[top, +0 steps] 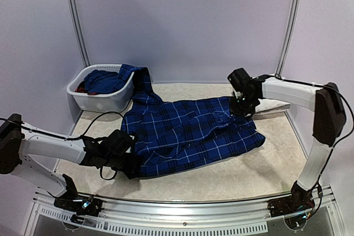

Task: Fold and stack the mixed laundry pile
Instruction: Fold the flattened shirt at the center of the board.

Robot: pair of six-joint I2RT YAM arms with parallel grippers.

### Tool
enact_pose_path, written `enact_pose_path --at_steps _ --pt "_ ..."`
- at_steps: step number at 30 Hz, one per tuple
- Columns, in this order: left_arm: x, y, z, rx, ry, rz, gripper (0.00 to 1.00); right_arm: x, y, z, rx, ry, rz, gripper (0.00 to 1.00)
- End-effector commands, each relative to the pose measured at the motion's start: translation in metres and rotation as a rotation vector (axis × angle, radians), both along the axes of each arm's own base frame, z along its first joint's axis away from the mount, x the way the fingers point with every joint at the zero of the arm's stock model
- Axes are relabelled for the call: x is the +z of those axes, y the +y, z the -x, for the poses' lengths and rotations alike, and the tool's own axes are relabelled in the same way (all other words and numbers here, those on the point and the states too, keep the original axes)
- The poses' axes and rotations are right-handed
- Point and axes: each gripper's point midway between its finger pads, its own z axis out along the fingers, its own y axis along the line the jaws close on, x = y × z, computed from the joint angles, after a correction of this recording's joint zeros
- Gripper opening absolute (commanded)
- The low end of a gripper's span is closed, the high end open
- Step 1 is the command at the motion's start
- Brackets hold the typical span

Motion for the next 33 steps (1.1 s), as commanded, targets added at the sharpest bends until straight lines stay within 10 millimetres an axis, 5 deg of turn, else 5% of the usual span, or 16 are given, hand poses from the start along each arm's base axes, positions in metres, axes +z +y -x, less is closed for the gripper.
enact_pose_path --at_steps 1,13,27,29,33 --pt "-0.004 0.007 0.000 0.023 0.006 -0.009 0.39 0.040 -0.011 0.004 -0.002 -0.076 0.029 0.00" --pt "-0.002 0.015 -0.001 0.054 -0.001 -0.034 0.38 0.061 -0.050 0.049 -0.068 -0.125 0.044 0.00" --pt "0.009 0.015 0.006 0.047 0.011 0.001 0.38 -0.018 -0.069 0.097 -0.126 -0.010 0.012 0.00" --pt "0.018 0.011 0.012 0.019 0.027 0.030 0.41 -0.028 -0.072 0.100 -0.133 0.014 0.034 0.09" --pt "0.051 0.009 0.028 -0.034 0.025 0.090 0.55 -0.033 -0.080 0.099 -0.157 0.019 0.072 0.58"
